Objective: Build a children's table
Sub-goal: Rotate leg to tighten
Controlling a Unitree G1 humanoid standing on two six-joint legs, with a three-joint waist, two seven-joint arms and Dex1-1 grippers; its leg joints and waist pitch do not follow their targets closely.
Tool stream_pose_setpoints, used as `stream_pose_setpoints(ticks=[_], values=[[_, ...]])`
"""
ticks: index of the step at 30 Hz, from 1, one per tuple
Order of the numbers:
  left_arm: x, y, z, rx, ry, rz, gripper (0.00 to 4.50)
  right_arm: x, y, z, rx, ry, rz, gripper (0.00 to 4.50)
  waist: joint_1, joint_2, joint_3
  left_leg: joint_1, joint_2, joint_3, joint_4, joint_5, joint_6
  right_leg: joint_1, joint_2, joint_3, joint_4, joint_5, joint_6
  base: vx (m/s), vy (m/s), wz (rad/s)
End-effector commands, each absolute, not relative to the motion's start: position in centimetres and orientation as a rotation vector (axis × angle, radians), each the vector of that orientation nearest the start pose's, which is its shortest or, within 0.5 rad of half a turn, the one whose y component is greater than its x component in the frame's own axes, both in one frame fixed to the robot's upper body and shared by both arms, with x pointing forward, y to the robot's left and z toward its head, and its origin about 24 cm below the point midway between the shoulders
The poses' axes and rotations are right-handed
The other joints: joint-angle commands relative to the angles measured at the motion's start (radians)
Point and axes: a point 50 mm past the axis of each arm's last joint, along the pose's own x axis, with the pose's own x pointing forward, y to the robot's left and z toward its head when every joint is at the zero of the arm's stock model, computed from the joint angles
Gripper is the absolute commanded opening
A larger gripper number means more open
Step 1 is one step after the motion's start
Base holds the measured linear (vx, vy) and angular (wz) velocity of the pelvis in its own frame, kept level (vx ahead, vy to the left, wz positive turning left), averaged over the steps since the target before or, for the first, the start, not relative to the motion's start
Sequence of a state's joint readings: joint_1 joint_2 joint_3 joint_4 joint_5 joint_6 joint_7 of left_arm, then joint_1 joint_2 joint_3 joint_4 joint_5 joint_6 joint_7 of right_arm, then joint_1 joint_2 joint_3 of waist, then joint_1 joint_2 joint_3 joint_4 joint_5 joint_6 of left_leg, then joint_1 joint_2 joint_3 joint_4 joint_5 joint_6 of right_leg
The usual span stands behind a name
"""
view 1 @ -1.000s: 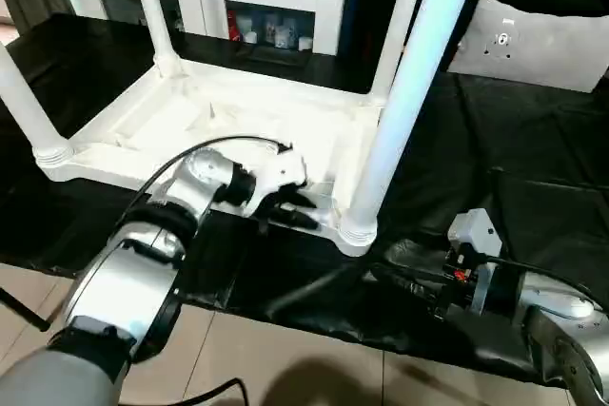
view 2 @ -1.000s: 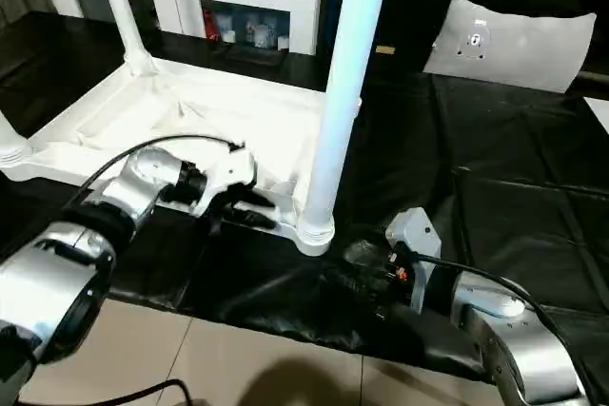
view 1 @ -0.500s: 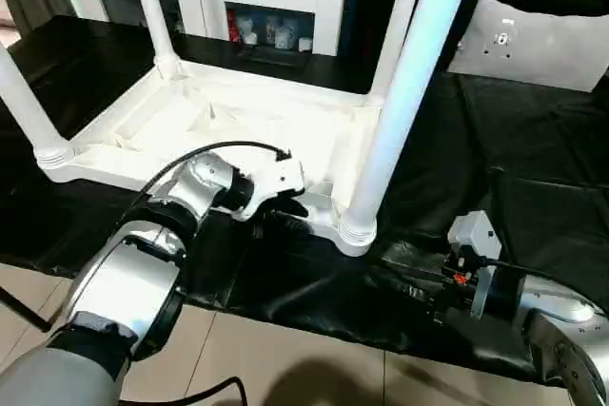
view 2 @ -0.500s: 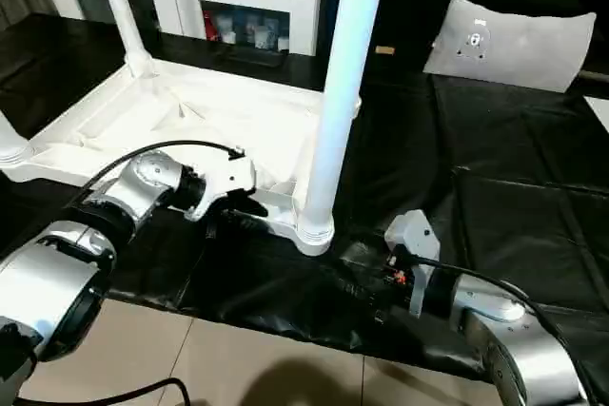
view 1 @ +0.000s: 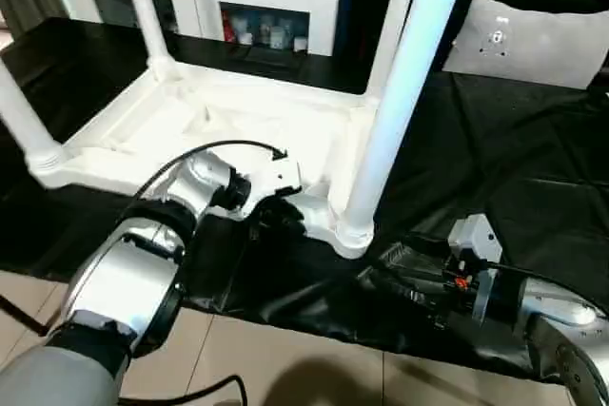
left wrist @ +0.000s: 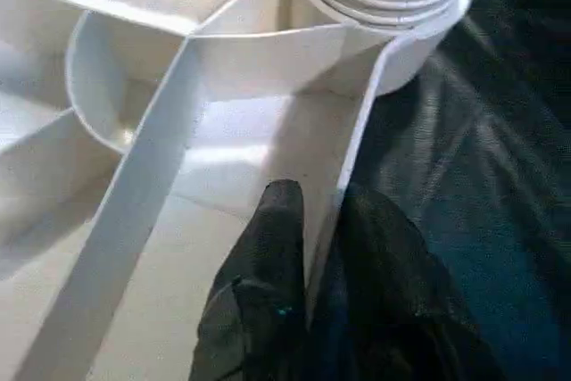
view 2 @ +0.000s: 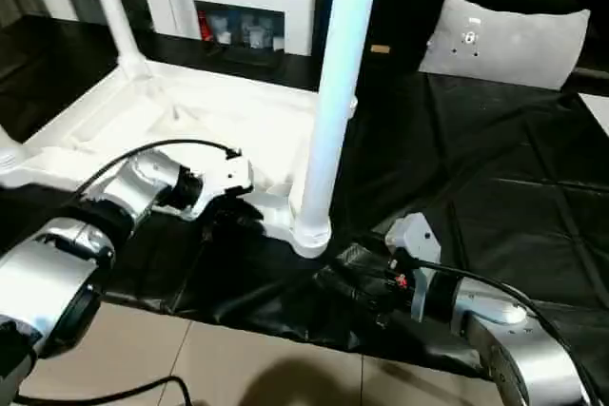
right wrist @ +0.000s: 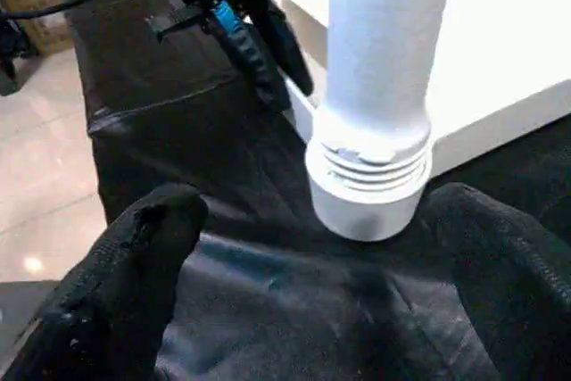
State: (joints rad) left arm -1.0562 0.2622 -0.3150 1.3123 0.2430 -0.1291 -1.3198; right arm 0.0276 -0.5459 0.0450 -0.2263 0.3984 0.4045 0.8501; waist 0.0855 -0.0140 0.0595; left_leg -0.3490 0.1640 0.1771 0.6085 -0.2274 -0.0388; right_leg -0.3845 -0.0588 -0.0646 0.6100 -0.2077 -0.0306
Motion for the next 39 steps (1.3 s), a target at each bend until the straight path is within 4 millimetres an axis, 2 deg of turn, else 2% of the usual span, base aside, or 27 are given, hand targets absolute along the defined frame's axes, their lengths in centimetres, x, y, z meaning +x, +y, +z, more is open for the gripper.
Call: stream_pose_setpoints(ticks=[1,6,12,13,14,15,17,18,22,24,26,27,28,30,31,36,37,38,39], values=[[35.3,13.3,6.3,0.622,0.804,-1.433,0.37,22.6,-18.7,7.4,-0.073,0.297,0.950,4.50,0.004,0.000,-0.064,0.003,0.078,-0.033,-0.074,-0.050,0.084,0.065,-0.118,0.063,-0.058,0.056,-0.283,0.000,0.000,0.00],[35.8,13.3,6.7,0.575,0.814,-1.355,0.18,22.8,-18.7,7.5,-0.082,0.293,0.944,4.50,0.002,0.001,-0.061,0.005,0.077,-0.032,-0.075,-0.078,0.070,0.065,-0.117,0.062,-0.070,-0.047,-0.271,0.000,0.000,0.00],[36.4,12.7,6.7,0.442,0.771,-1.209,0.02,22.9,-18.5,7.5,-0.080,0.285,0.937,4.50,0.001,0.003,-0.060,0.005,0.078,-0.034,-0.075,-0.089,0.068,0.063,-0.117,0.060,-0.072,-0.072,-0.275,0.000,0.000,0.00],[36.5,12.6,6.7,0.405,0.764,-1.191,0.02,23.0,-18.4,7.5,-0.078,0.284,0.935,4.50,-0.001,0.001,-0.060,0.001,0.077,-0.034,-0.076,-0.083,0.072,0.065,-0.116,0.060,-0.073,-0.070,-0.271,0.000,0.000,0.00],[36.5,12.4,6.6,0.396,0.750,-1.176,0.02,23.0,-18.3,7.5,-0.077,0.283,0.934,4.50,-0.003,-0.012,-0.061,0.000,0.075,-0.032,-0.075,-0.079,0.074,0.067,-0.115,0.060,-0.072,-0.069,-0.268,0.000,0.000,0.00],[36.5,12.2,6.5,0.396,0.730,-1.176,0.02,23.1,-18.3,7.4,-0.076,0.282,0.933,4.50,-0.002,-0.005,-0.062,-0.002,0.073,-0.033,-0.073,-0.065,0.080,0.067,-0.116,0.060,-0.072,-0.065,-0.267,0.000,0.000,0.00],[36.5,12.0,6.4,0.399,0.712,-1.178,0.00,23.2,-18.2,7.4,-0.076,0.282,0.932,4.50,-0.006,-0.005,-0.062,-0.003,0.073,-0.034,-0.073,-0.056,0.090,0.067,-0.115,0.059,-0.072,-0.059,-0.264,0.000,0.000,0.00],[36.4,11.6,6.3,0.422,0.663,-1.210,0.00,23.2,-18.1,7.4,-0.075,0.282,0.933,4.50,-0.008,-0.009,-0.063,-0.003,0.073,-0.033,-0.072,-0.052,0.097,0.065,-0.113,0.059,-0.072,-0.053,-0.263,0.000,0.000,0.00],[35.7,11.2,6.1,0.543,0.538,-1.338,0.00,23.3,-17.9,7.4,-0.073,0.280,0.936,4.50,-0.007,-0.005,-0.063,-0.005,0.079,-0.037,-0.074,-0.044,0.117,0.065,-0.117,0.059,-0.071,-0.033,-0.266,0.000,0.000,0.00],[34.9,11.1,5.9,0.621,0.468,-1.434,0.00,23.3,-17.8,7.4,-0.071,0.278,0.937,4.50,-0.010,-0.004,-0.064,-0.001,0.080,-0.033,-0.074,-0.061,0.112,0.060,-0.114,0.060,-0.070,-0.034,-0.264,0.000,0.000,0.00],[34.5,11.0,5.9,0.608,0.434,-1.475,0.00,23.3,-17.7,7.3,-0.068,0.279,0.937,4.50,-0.003,-0.004,-0.062,0.001,0.083,-0.032,-0.076,-0.060,0.104,0.057,-0.116,0.060,-0.067,-0.036,-0.262,0.000,0.000,0.00],[34.4,10.9,6.0,0.584,0.421,-1.483,0.00,23.2,-17.7,7.3,-0.068,0.281,0.940,4.50,-0.001,-0.009,-0.062,0.003,0.084,-0.031,-0.077,-0.064,0.099,0.057,-0.117,0.061,-0.067,-0.044,-0.260,0.000,0.000,0.00],[34.4,10.9,6.0,0.579,0.419,-1.483,0.00,23.2,-17.7,7.3,-0.068,0.282,0.940,4.50,0.004,-0.006,-0.062,0.004,0.083,-0.030,-0.077,-0.064,0.093,0.055,-0.117,0.061,-0.066,-0.054,-0.259,0.000,0.000,0.00],[34.3,10.9,6.0,0.553,0.409,-1.479,0.00,23.1,-17.6,7.2,-0.069,0.286,0.944,4.50,0.010,-0.011,-0.061,0.007,0.083,-0.028,-0.077,-0.069,0.085,0.052,-0.117,0.063,-0.067,-0.066,-0.254,0.000,0.000,0.00],[34.3,11.1,5.9,0.550,0.415,-1.458,0.00,23.2,-17.5,7.2,-0.069,0.287,0.947,4.50,0.012,-0.008,-0.061,0.008,0.084,-0.028,-0.078,-0.069,0.082,0.052,-0.118,0.063,-0.066,-0.066,-0.254,0.000,0.000,0.00],[34.4,12.1,5.4,0.508,0.440,-1.376,0.00,23.2,-17.3,7.1,-0.069,0.286,0.958,4.50,0.011,-0.011,-0.059,0.004,0.081,-0.030,-0.079,-0.078,0.072,0.054,-0.118,0.062,-0.068,-0.090,-0.234,0.000,0.000,0.00],[34.4,12.2,5.3,0.488,0.446,-1.373,0.00,23.3,-17.3,7.1,-0.068,0.286,0.959,4.50,0.011,-0.016,-0.059,0.003,0.080,-0.029,-0.079,-0.077,0.072,0.054,-0.118,0.061,-0.070,-0.103,-0.227,0.000,0.000,0.00],[34.3,12.3,5.3,0.477,0.447,-1.376,0.27,23.3,-17.2,7.1,-0.068,0.286,0.960,4.50,0.010,-0.013,-0.057,0.002,0.080,-0.030,-0.081,-0.083,0.069,0.053,-0.119,0.062,-0.072,-0.131,-0.219,0.000,0.000,0.00],[34.3,12.3,5.3,0.477,0.447,-1.376,0.27,23.3,-17.2,7.1,-0.068,0.286,0.960,4.50,0.009,-0.013,-0.057,0.002,0.080,-0.030,-0.081,-0.087,0.068,0.052,-0.118,0.061,-0.074,-0.143,-0.215,0.000,0.000,0.00]])
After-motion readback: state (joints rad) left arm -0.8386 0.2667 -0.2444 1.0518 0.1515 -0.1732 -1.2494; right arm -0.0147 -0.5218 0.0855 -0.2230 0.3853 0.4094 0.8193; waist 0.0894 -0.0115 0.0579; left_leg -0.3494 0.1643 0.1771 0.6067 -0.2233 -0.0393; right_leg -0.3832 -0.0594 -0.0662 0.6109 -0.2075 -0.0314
